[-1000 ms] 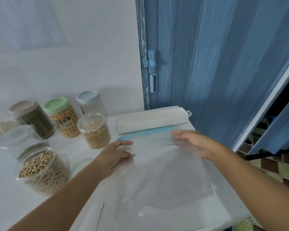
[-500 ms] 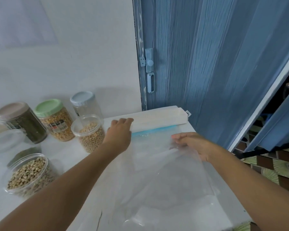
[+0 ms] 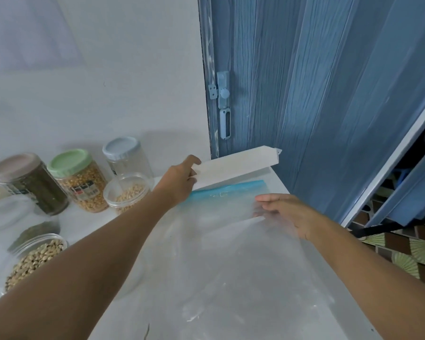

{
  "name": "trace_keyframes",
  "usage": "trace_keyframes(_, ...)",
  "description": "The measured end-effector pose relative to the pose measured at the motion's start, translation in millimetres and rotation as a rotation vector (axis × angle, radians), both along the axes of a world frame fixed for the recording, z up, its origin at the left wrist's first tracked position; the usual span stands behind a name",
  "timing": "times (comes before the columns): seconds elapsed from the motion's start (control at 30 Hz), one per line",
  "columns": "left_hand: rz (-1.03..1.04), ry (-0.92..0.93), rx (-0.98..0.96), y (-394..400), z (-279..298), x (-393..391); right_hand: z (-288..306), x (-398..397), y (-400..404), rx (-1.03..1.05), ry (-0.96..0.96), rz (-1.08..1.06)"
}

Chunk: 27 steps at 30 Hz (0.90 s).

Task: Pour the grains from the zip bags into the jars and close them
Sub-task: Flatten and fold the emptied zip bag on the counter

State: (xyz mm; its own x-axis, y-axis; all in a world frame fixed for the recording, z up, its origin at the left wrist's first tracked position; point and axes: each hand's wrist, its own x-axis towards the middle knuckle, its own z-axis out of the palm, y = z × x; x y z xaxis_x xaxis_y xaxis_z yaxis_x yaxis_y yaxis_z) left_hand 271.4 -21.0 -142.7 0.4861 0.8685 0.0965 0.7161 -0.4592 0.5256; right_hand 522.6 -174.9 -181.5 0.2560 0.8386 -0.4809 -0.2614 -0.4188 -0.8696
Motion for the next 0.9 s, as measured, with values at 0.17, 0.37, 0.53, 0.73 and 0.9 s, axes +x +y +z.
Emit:
trace_keyframes(0.17, -0.045, 0.027, 0.024, -10.3, -3.4, -0.8, 0.2, 3.0, 11.4, -0.003, -0.049, 0.049)
trace_keyframes(0.37, -0.077, 0.150, -0.034, -20.7, -26.7, -2.6, 1.2, 4.7, 15.1, -0.025, -0.185, 0.127)
trace_keyframes(0.53, -0.055, 0.198, -0.032, -36.4, -24.7, -0.5, 21.4, 11.0, 12.9, -0.067, -0.630, 0.280)
trace_keyframes(0.73, -0.090, -0.152, -0.246, -123.8, 24.0, -23.3, 67.9, -15.5, -24.3, 0.063, -1.013, 0.405)
trace_keyframes(0.9, -0.291, 0.070, -0.342, -177.2, 16.0, -53.9, 73.1, -61.0, -75.7, 0.043, -1.128, 0.753)
